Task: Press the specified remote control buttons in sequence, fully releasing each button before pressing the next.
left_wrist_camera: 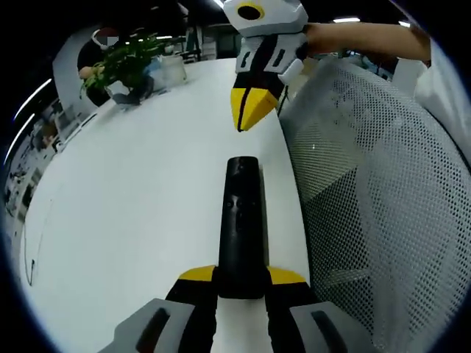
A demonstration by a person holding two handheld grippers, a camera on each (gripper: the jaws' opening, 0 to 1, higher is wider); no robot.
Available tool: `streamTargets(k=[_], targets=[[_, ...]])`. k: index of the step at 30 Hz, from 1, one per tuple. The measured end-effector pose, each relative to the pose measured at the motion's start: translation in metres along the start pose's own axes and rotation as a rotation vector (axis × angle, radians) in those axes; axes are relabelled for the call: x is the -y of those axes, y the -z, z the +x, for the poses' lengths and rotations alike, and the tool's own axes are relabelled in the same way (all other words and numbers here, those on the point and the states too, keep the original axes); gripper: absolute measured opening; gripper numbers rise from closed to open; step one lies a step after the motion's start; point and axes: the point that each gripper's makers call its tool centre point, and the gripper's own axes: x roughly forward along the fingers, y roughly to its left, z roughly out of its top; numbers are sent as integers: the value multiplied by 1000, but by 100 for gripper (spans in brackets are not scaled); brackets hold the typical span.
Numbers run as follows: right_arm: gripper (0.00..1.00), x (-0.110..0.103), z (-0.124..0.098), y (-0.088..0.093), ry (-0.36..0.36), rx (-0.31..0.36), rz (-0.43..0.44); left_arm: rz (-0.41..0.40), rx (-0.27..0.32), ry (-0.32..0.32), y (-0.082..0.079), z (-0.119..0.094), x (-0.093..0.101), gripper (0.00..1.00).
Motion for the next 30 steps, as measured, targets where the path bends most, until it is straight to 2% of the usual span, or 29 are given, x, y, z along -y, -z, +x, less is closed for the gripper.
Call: streamTargets(k=[4,6,9,12,13,18,19,22,25,27,30], targets=[[0,-4,8,3,-34,-65,-59,0,8,3,0,0,0,24],[0,-5,14,9,-45,-133,-123,-2,16,3,0,0,0,24],[0,-5,19,14,-62,-185,-157,-8,32,2,0,0,-1,24],[0,-5,22,20,-64,-257,-244,-6,41,3,0,0,-1,24],[0,-7,23,16,-74,-236,-250,-5,43,3,0,0,-1,24],[0,-5,22,17,-67,-298,-257,2,52,10,0,0,-1,24],[0,-4,22,18,-62,-329,-309,2,53,11,0,0,-1,24],[0,-5,23,19,-44,-387,-370,5,54,14,-1,0,-1,24],[0,-4,25,19,-37,-439,-379,7,53,15,-1,0,-1,24],[0,-3,26,19,-36,-476,-344,9,50,16,-1,0,-1,24],[0,-1,27,18,-10,-503,-177,15,43,23,0,0,-1,24]])
